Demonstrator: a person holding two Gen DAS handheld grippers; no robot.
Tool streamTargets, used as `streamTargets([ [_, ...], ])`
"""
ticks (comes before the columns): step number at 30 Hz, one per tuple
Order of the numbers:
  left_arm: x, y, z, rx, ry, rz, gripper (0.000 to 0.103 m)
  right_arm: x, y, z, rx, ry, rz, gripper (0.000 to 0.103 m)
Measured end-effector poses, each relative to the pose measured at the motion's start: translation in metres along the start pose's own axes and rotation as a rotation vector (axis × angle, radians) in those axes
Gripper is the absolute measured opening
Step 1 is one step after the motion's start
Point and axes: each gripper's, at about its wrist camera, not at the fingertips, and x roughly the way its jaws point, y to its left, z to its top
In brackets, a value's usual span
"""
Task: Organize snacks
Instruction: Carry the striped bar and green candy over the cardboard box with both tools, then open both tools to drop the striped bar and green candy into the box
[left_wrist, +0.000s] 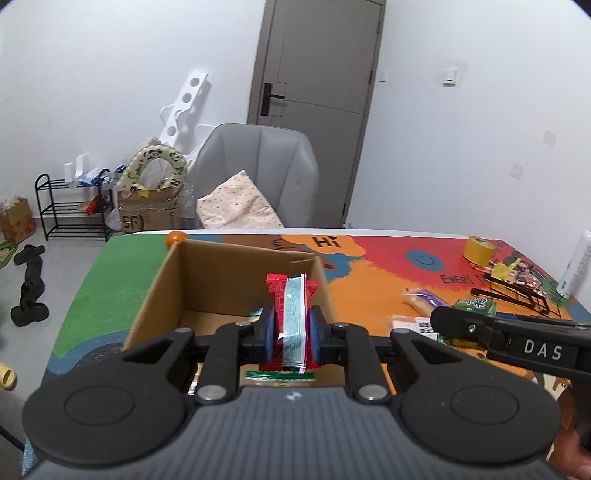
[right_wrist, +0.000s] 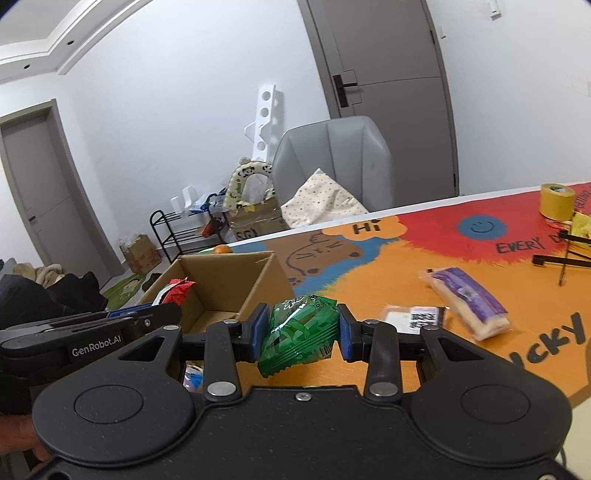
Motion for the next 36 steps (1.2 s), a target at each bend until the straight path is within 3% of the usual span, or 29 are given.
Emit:
streamTargets([
  [15,0.015,0.052,0.005,-0.072,0.009,0.031,0.018,0.035,0.045,0.012,-0.06,0.028,0.024,0.036],
  [27,0.01,0.067,0.005,-0.096,0.005,0.032,0.024,0.047,0.07,0.017,-0.088,0.043,0.045,0.036],
  [29,0.007,0.069,0.005,-0.1,0.004,0.036,0.026,0.047,0.075,0.018,-0.095,0.042,0.058,0.039],
  [32,0.005,0.071,0.005,-0.115,0.01,0.047,0.034,0.045,0.077,0.017,-0.102,0.042,0.068,0.051],
  [36,0.0,0.072,0.004,-0.126,0.005,0.054,0.05,0.039,0.071,0.015,-0.083,0.041,0.055,0.052],
])
